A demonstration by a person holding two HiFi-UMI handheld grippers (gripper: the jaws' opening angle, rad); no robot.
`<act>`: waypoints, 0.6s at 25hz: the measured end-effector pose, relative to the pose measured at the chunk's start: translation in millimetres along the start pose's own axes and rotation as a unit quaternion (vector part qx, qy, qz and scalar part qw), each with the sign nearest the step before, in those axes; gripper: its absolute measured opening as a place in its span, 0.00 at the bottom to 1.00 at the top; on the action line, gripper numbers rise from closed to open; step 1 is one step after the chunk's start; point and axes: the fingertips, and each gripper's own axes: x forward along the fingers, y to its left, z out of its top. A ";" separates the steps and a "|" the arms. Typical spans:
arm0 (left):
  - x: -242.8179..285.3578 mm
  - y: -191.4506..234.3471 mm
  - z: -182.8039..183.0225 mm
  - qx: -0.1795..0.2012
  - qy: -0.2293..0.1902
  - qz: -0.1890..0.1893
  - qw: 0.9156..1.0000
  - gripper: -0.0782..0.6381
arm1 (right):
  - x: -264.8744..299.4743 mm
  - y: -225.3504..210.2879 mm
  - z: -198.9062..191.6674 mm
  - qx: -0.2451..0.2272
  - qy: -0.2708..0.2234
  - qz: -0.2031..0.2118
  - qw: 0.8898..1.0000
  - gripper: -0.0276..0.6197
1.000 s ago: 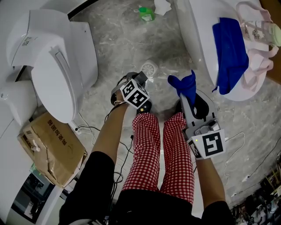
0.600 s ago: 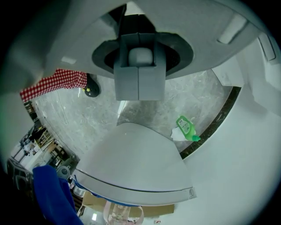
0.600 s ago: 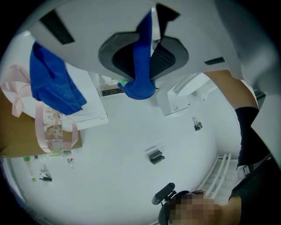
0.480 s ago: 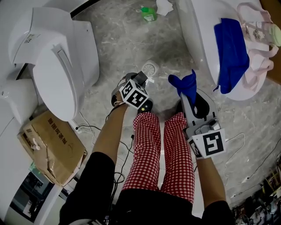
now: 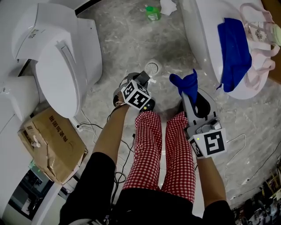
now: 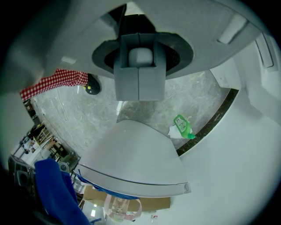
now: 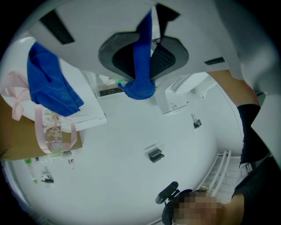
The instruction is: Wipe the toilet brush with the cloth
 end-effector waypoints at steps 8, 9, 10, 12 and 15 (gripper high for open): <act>-12.7 -1.6 -0.9 -0.010 -0.011 0.002 1.000 0.34 | -4.6 7.4 2.5 -0.002 -0.007 -0.001 1.000 0.14; -14.3 -1.7 -2.1 -0.011 -0.012 0.003 1.000 0.34 | -5.2 8.9 2.9 -0.002 -0.008 -0.001 1.000 0.14; -16.0 -2.1 -3.2 -0.011 -0.012 0.004 1.000 0.34 | -6.1 10.1 3.1 -0.002 -0.008 -0.001 1.000 0.14; -18.8 -3.7 -4.0 -0.008 -0.013 0.007 1.000 0.34 | -8.7 10.7 3.8 -0.001 -0.009 -0.003 1.000 0.14; -21.1 -6.0 -2.8 -0.008 -0.014 0.007 1.000 0.34 | -13.5 9.0 5.2 0.000 -0.011 -0.009 1.000 0.14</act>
